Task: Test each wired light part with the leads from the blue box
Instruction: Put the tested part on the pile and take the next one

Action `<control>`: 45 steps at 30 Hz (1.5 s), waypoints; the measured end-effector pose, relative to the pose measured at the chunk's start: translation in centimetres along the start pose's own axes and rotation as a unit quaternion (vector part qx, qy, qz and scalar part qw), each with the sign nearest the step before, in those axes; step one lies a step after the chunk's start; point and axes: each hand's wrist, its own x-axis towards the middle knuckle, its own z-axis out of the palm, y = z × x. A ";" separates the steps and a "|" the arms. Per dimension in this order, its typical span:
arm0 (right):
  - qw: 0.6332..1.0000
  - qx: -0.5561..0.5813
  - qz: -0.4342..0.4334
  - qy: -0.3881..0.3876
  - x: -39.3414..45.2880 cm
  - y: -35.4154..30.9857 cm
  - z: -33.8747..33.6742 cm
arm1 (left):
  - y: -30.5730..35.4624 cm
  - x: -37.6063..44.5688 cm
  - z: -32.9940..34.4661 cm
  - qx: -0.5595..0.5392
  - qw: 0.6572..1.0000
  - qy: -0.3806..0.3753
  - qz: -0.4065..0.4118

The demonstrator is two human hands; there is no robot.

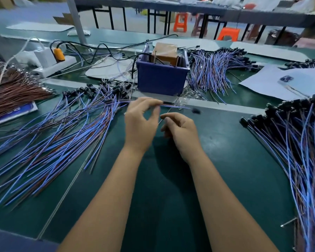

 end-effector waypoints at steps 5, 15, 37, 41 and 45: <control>0.978 0.179 0.108 -0.014 0.6 -1.0 -1.4 | 3.3 -1.9 2.5 -0.288 0.940 -0.050 -0.174; 0.985 0.141 0.040 0.088 -0.6 -1.2 -1.6 | 1.8 -2.7 3.3 -0.245 0.913 -0.100 -0.310; 0.985 0.010 -0.003 0.175 -0.9 -0.4 -1.7 | -1.0 -1.7 1.6 -0.119 0.941 -0.011 -0.315; 0.983 0.010 0.002 0.183 -0.9 -0.4 -1.7 | -1.2 -1.6 1.4 -0.082 0.947 -0.019 -0.309; 0.985 0.003 0.001 0.175 -0.8 -0.4 -1.6 | -1.4 -1.5 1.3 -0.083 0.945 -0.015 -0.316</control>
